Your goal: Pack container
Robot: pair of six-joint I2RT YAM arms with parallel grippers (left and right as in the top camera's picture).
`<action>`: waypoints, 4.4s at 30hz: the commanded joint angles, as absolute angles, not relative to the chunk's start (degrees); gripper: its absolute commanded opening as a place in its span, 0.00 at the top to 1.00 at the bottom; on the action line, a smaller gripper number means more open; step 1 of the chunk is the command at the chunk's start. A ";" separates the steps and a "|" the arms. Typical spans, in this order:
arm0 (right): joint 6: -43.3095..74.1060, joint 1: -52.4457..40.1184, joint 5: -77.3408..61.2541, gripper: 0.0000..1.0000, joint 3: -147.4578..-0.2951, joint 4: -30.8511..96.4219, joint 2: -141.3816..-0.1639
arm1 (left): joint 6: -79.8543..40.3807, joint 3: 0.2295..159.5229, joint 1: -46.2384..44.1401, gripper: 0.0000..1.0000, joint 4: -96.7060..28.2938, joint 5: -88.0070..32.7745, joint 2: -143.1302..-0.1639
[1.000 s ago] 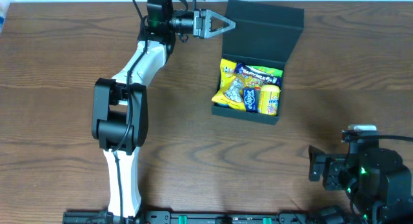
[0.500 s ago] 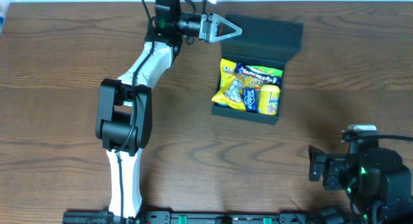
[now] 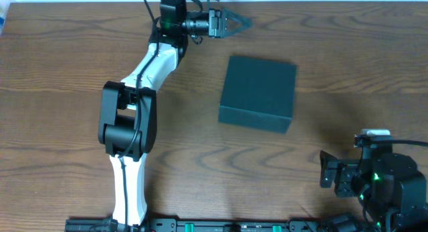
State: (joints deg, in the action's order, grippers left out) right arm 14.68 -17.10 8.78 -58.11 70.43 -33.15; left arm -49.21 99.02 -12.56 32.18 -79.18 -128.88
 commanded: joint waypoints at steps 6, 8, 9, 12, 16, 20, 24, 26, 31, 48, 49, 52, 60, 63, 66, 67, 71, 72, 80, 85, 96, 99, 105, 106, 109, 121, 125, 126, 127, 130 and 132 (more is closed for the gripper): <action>15.42 -16.80 8.80 0.01 -57.95 70.26 -33.01 | -36.53 99.92 -9.23 0.04 14.59 -62.72 -126.69; 15.42 -16.80 8.80 0.01 -57.95 70.26 -32.99 | -26.33 100.16 -9.82 0.04 0.54 -53.89 -124.97; 15.42 -16.80 8.80 0.01 -57.95 70.26 -32.99 | -21.45 100.47 -10.37 0.04 -5.89 -49.04 -123.96; 15.42 -16.80 8.80 0.01 -57.95 70.19 -32.99 | -7.77 100.92 -12.60 0.04 -18.44 -40.75 -120.55; 15.42 -16.80 8.80 0.01 -57.95 70.11 -33.01 | -2.96 100.92 -14.68 0.04 -26.50 -31.97 -115.55; 15.49 -16.80 8.75 0.01 -57.95 70.00 -33.01 | -2.28 100.92 -15.55 0.04 -34.20 -29.08 -110.08; 18.35 -16.80 8.80 0.01 -57.95 69.17 -33.01 | -2.33 100.92 -16.38 0.04 -43.20 -21.85 -104.81; 20.25 -16.80 8.75 0.01 -57.95 68.42 -33.01 | -2.31 100.92 -17.06 0.04 -48.10 -15.68 -102.06; 20.97 -16.80 8.80 0.01 -57.95 67.44 -34.11 | -1.43 100.20 -18.61 0.04 -56.18 -11.84 -96.88; 22.94 -16.91 3.90 0.01 -57.95 51.62 -69.76 | -3.29 68.82 -25.61 0.04 -51.70 -4.78 -71.20; 22.94 -16.91 3.51 0.01 -57.95 49.95 -71.55 | -4.27 66.65 -26.44 0.04 -50.50 -3.73 -70.19; 22.94 -16.95 1.78 0.01 -57.98 45.39 -75.57 | -7.05 62.11 -28.32 0.04 -47.75 -3.64 -69.47; 23.31 -19.75 0.82 0.01 -57.98 35.00 -80.60 | -12.05 52.62 -36.07 0.04 -38.72 -4.10 -69.73; 23.29 -21.30 0.78 0.01 -57.98 32.18 -80.93 | -12.05 52.18 -38.33 0.04 -38.11 -4.49 -69.76; 23.09 -23.11 1.08 0.01 -57.98 29.69 -81.17 | -12.05 52.18 -40.18 0.04 -38.09 -4.51 -69.76; 23.09 -23.59 1.26 0.01 -57.98 29.26 -81.30 | -12.05 52.18 -40.80 0.04 -38.13 -4.49 -69.76; 23.11 -24.36 1.48 0.01 -57.98 28.23 -82.89 | -13.41 52.16 -42.06 0.04 -38.44 -4.47 -69.76; 23.11 -24.36 1.45 0.01 -57.98 28.10 -83.48 | -14.02 52.16 -42.15 0.04 -38.72 -4.47 -69.76; 23.11 -24.29 1.50 0.01 -57.98 27.18 -88.01 | -14.41 49.93 -42.15 0.04 -40.05 -4.49 -69.76; 23.11 -24.29 2.68 0.01 -57.98 26.61 -88.42 | -14.41 47.83 -42.15 0.04 -39.88 -4.54 -69.76; 23.11 -24.45 3.49 0.01 -57.95 30.46 -88.62 | -14.41 47.66 -42.15 0.04 -37.82 -4.49 -69.76; 23.11 -25.04 3.66 0.01 -57.95 30.72 -89.17 | -14.41 47.66 -42.15 0.04 -37.04 -4.49 -69.76; 23.14 -25.58 4.12 0.01 -57.95 30.15 -89.69 | -14.37 47.64 -42.15 0.04 -36.12 -4.27 -71.07; 23.14 -25.58 4.12 0.01 -57.95 29.98 -89.69 | -14.37 47.64 -42.15 0.04 -35.81 -4.12 -71.70; 23.14 -25.58 4.12 0.01 -57.95 29.93 -89.69 | -14.39 47.64 -42.15 0.04 -32.88 -4.05 -73.76; 23.83 -25.61 -3.29 0.01 -58.08 27.62 -89.69 | -15.29 47.64 -42.13 0.04 -28.95 -4.03 -74.89; 24.84 -25.78 -3.49 0.01 -58.08 26.39 -89.69 | -15.29 47.64 -42.13 0.04 -30.33 -4.03 -74.89; 24.82 -25.93 -3.42 0.01 -58.08 26.06 -89.69 | -15.29 47.64 -42.13 0.04 -30.83 -4.03 -74.89; 24.82 -26.17 -3.40 0.01 -58.08 25.67 -89.69 | -15.29 47.64 -42.13 0.04 -31.42 -4.03 -74.89; 24.82 -27.35 -0.08 0.01 -58.08 25.28 -89.78 | -15.51 47.64 -42.13 0.04 -32.77 -4.03 -74.89; 24.80 -28.25 2.28 0.01 -58.08 25.28 -90.00 | -15.51 47.64 -42.13 0.04 -33.04 -4.05 -74.87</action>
